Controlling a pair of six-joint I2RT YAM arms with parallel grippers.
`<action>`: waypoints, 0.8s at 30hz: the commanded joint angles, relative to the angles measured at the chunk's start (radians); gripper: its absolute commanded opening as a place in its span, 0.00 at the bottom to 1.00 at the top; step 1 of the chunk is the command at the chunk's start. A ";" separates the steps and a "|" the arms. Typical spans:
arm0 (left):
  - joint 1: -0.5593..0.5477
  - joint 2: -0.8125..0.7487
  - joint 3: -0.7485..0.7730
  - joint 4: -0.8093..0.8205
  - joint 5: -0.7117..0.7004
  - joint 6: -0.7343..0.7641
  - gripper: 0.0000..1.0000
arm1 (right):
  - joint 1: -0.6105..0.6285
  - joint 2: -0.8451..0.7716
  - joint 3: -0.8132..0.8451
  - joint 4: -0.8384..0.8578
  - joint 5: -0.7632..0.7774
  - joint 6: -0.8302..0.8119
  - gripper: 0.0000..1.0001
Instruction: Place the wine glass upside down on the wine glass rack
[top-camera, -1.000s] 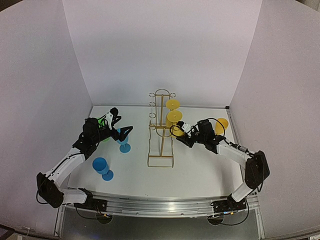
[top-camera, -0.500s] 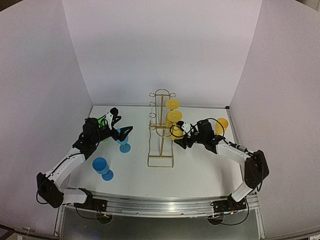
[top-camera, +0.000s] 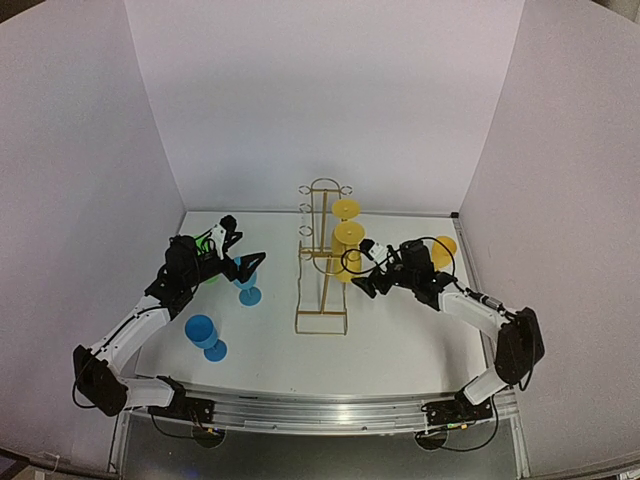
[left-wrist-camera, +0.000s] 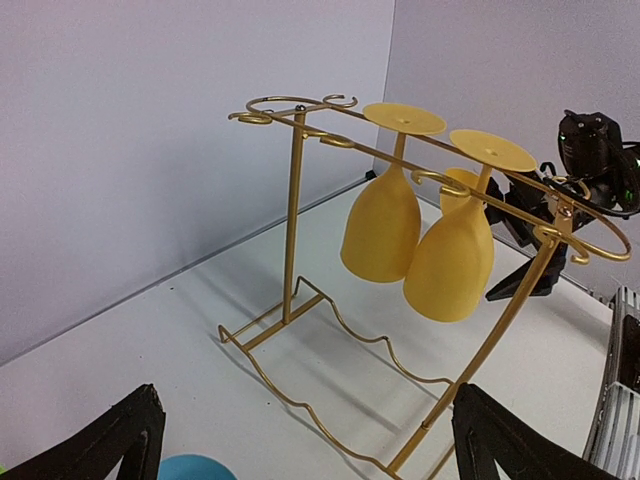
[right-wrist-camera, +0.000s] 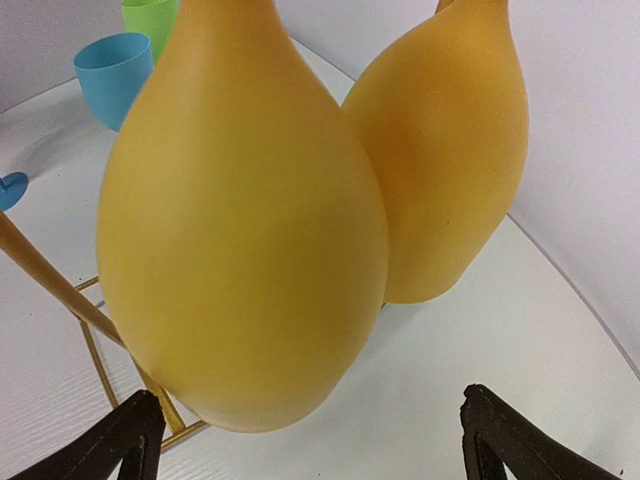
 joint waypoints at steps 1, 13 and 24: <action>0.004 -0.033 0.024 0.019 0.016 0.014 0.99 | 0.007 -0.088 -0.040 -0.037 0.035 0.019 0.98; 0.005 -0.039 0.012 0.043 0.035 -0.007 0.99 | -0.008 -0.216 -0.080 -0.174 0.086 0.193 0.98; 0.005 -0.062 -0.026 0.077 0.028 -0.028 1.00 | -0.124 -0.350 -0.091 -0.283 0.075 0.554 0.95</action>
